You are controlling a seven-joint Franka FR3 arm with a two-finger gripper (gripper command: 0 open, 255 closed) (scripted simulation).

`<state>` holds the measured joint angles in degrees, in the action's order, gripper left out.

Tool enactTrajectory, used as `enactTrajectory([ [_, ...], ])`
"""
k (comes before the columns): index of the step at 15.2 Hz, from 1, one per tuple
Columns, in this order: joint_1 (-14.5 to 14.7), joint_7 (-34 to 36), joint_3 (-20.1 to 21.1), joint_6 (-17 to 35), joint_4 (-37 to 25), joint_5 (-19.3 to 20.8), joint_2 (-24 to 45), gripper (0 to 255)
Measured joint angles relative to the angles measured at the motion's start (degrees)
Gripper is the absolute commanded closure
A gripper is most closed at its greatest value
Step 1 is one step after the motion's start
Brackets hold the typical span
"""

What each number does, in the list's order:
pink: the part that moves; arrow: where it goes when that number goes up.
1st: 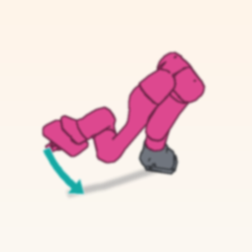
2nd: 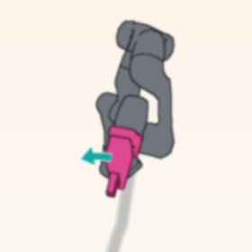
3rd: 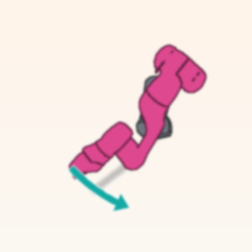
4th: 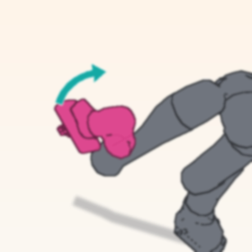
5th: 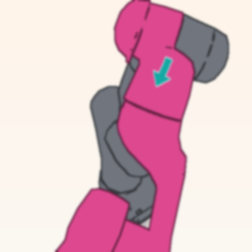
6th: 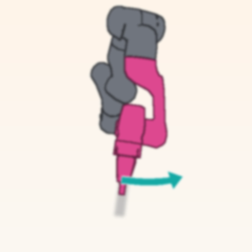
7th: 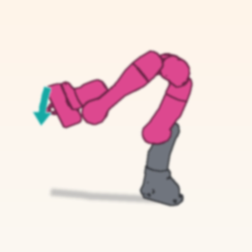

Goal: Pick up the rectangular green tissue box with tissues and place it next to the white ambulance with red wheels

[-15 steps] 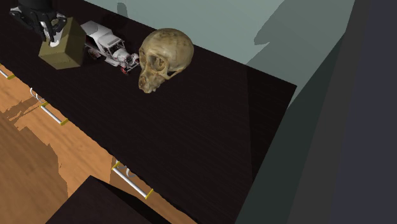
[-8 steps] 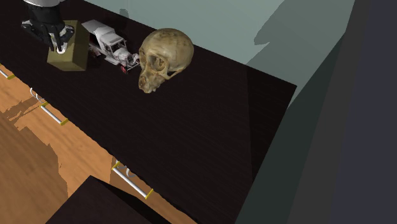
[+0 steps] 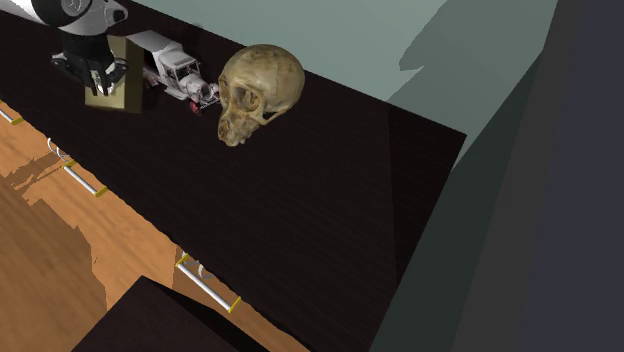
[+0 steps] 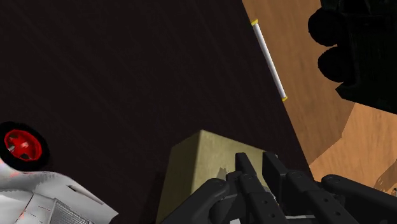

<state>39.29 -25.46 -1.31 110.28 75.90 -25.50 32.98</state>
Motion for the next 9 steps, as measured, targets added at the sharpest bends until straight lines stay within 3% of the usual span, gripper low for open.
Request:
enactTrajectory([
  [9,0.08,-1.59,0.19,3.73,2.62,-0.6,1.39,255],
])
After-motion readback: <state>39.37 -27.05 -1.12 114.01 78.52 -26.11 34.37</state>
